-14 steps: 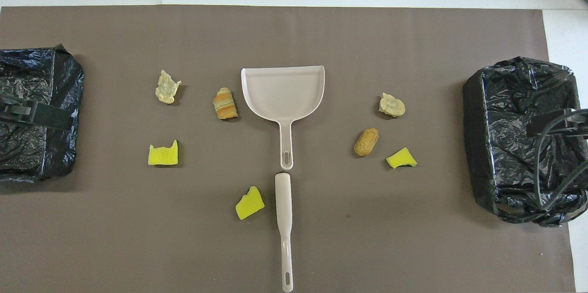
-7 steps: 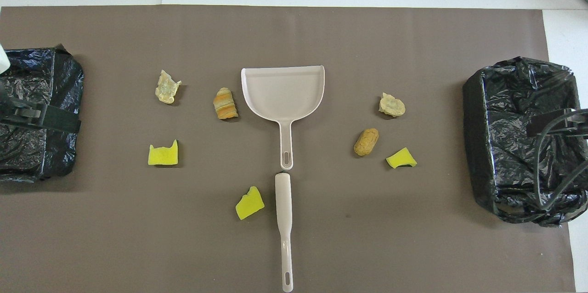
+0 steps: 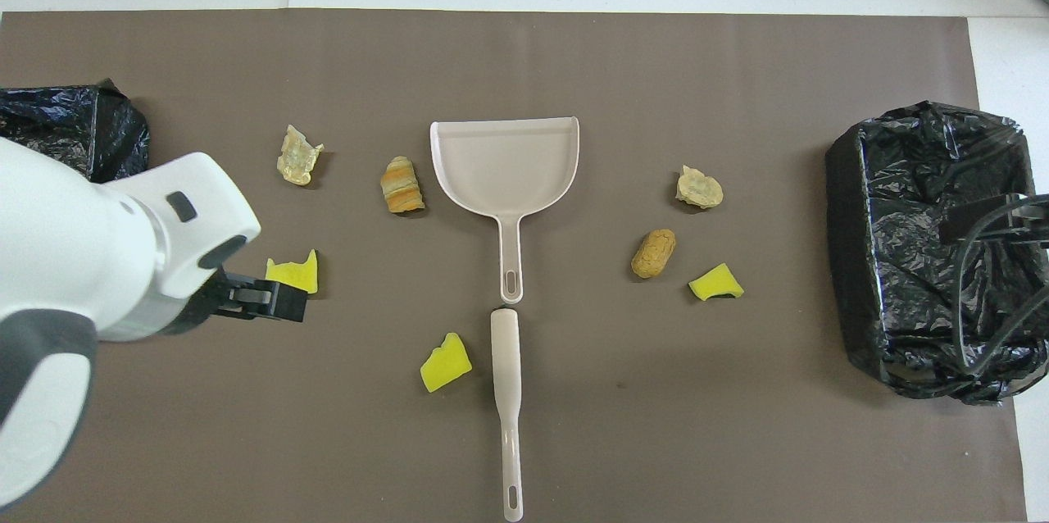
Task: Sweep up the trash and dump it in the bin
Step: 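Reach the left gripper to the brush handle and grasp it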
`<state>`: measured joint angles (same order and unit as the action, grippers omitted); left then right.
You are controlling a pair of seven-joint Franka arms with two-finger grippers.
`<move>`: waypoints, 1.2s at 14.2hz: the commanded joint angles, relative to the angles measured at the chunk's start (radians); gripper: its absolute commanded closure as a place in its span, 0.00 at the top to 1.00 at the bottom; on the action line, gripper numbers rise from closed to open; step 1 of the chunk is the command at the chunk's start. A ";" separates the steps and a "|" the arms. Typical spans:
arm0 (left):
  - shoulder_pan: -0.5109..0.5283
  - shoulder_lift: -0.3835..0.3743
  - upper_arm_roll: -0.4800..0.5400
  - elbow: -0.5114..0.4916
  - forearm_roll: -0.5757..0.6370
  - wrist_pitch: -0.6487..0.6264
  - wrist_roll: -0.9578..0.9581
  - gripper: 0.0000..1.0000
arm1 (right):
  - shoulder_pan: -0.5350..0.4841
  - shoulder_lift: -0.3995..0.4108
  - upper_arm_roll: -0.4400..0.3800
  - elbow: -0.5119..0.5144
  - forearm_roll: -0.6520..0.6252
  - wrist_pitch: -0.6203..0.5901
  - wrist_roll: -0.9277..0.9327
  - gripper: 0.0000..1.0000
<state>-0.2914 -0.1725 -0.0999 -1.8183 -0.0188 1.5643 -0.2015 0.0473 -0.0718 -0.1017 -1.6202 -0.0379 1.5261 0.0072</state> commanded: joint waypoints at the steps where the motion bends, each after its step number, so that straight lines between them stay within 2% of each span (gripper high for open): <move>1: -0.119 -0.094 0.017 -0.194 -0.007 0.112 -0.140 1.00 | -0.004 -0.010 0.000 -0.006 0.021 0.011 0.002 1.00; 10: -0.414 -0.081 0.017 -0.433 -0.015 0.402 -0.450 1.00 | -0.004 -0.010 0.000 -0.006 0.021 0.011 0.002 1.00; 13: -0.540 -0.007 0.016 -0.502 -0.015 0.572 -0.619 1.00 | -0.004 -0.010 0.000 -0.006 0.021 0.011 0.002 1.00; 17: -0.653 0.079 0.016 -0.536 -0.015 0.689 -0.743 1.00 | -0.004 -0.010 0.000 -0.006 0.021 0.011 0.002 1.00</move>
<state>-0.9006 -0.1225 -0.1046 -2.3391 -0.0262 2.1999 -0.8929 0.0473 -0.0718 -0.1017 -1.6202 -0.0379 1.5261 0.0072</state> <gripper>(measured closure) 0.000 0.000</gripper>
